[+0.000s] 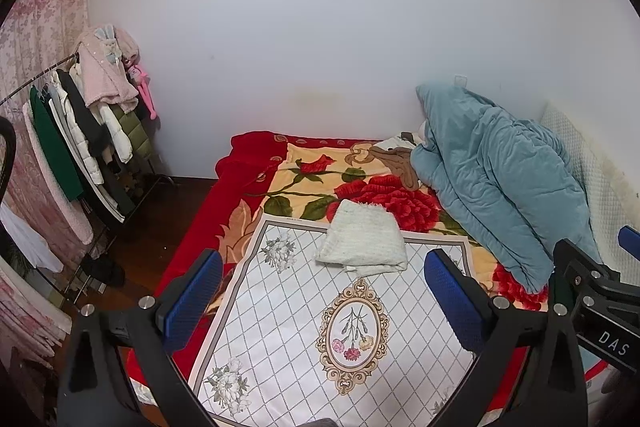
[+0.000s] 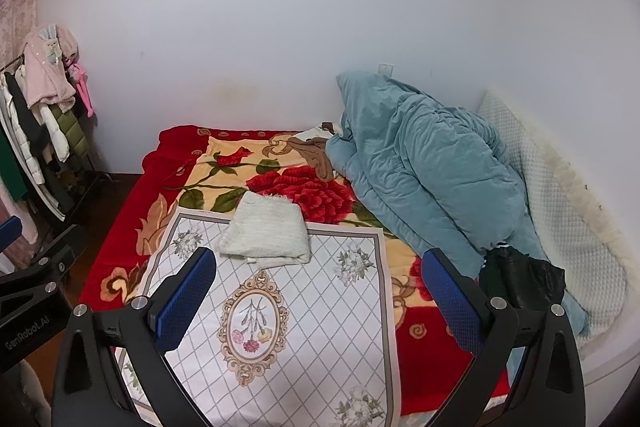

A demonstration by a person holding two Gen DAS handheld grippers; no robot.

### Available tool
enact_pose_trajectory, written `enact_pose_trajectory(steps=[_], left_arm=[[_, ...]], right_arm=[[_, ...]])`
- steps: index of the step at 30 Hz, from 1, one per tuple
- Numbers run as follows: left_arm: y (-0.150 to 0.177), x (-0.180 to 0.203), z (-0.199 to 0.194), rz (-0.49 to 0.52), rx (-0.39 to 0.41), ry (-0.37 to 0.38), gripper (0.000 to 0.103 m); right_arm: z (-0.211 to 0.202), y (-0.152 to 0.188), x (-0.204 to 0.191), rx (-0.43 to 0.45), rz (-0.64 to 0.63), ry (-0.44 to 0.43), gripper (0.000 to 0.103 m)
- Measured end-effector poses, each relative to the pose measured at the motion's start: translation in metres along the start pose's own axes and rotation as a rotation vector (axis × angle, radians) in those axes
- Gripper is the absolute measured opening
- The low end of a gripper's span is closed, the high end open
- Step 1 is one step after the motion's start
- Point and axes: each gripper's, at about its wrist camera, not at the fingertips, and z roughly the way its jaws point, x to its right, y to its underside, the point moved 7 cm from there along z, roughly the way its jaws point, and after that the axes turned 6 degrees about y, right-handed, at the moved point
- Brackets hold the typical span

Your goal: Fold large clothes

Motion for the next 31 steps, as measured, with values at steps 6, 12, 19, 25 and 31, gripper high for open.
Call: enact_pose_trajectory(steps=[6,12,19,25,31], left_arm=[[0.003,0.000,0.000,0.001,-0.005,-0.001,0.103],[0.005,-0.001,0.000,0.000,-0.005,-0.003,0.103],[0.007,-0.003,-0.001,0.002,-0.002,-0.009,0.103],[0.007,-0.003,0.000,0.002,-0.004,-0.012,0.103],[0.007,-0.006,0.004,-0.002,-0.012,-0.018,0.103]], right_arm=[[0.005,-0.002,0.002,-0.006,-0.008,-0.006,0.103],[0.009,-0.004,0.002,-0.008,-0.013,-0.008,0.103],[0.010,-0.005,0.003,-0.008,-0.014,-0.008,0.103],[0.013,-0.007,0.003,-0.009,-0.016,-0.011,0.103],[0.016,0.004,0.004,-0.021,-0.010,-0.006,0.103]])
